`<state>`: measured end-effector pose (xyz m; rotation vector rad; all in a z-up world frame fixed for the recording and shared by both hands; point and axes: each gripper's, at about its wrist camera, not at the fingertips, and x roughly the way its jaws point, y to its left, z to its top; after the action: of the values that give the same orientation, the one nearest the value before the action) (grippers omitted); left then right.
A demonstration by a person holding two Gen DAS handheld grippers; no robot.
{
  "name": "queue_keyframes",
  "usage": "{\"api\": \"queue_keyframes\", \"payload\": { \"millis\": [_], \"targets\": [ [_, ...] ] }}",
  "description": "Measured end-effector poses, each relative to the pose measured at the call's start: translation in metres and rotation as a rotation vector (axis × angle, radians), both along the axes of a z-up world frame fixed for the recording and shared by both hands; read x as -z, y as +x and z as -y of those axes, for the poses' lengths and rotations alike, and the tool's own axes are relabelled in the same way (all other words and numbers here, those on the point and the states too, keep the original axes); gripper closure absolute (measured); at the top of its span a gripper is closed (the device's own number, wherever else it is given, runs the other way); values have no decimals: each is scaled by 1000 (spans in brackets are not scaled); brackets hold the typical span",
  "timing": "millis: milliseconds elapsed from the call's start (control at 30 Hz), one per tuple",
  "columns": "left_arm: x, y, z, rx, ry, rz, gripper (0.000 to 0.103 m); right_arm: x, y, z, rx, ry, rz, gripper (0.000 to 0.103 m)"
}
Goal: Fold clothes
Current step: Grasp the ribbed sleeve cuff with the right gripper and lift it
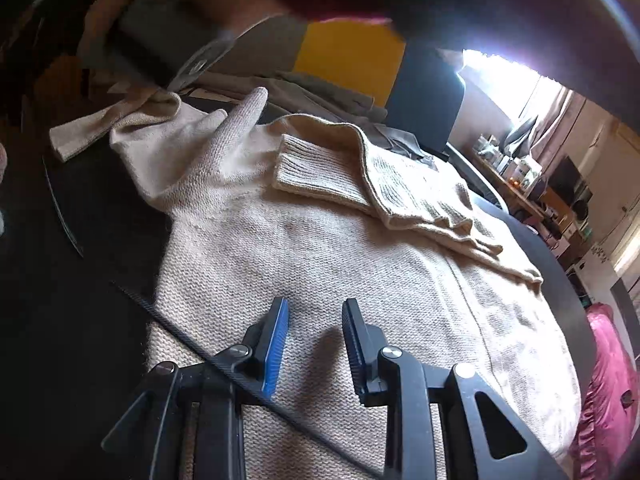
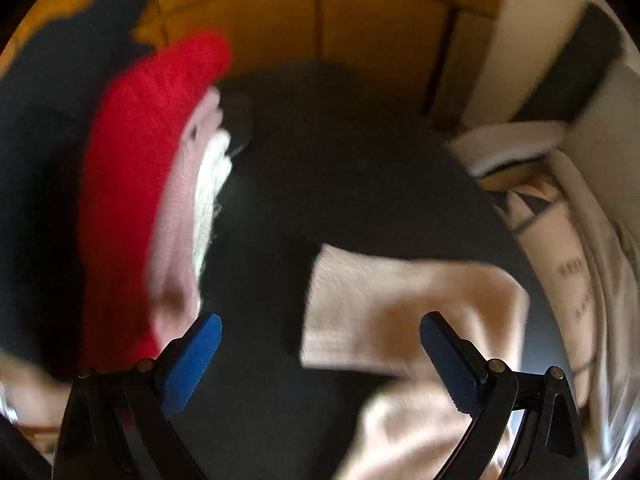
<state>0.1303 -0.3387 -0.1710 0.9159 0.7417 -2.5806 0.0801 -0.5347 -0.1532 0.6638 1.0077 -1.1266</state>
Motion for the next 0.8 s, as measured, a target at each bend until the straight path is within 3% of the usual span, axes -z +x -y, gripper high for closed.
{"api": "queue_keyframes", "payload": {
  "millis": [200, 333, 400, 433, 467, 500, 633, 800],
  "targets": [
    [6, 3, 3, 8, 77, -48, 75, 50, -11, 10, 61, 106, -51, 0],
    [7, 3, 3, 7, 92, -58, 75, 52, -12, -1, 58, 45, -31, 0],
    [8, 3, 3, 7, 99, -59, 75, 50, -9, -3, 69, 45, -29, 10],
    [8, 3, 4, 7, 100, -60, 75, 45, -5, -5, 69, 29, -25, 35],
    [8, 3, 4, 7, 102, -61, 75, 41, -4, -6, 78, 23, -24, 79],
    [8, 3, 4, 7, 103, -62, 75, 37, -3, -7, 90, 19, -25, 95],
    [7, 4, 3, 5, 102, -60, 75, 12, -6, -14, 135, -22, 14, 94],
    [7, 3, 4, 6, 102, -57, 75, -48, -34, -48, 234, -142, 103, 93]
  ]
}}
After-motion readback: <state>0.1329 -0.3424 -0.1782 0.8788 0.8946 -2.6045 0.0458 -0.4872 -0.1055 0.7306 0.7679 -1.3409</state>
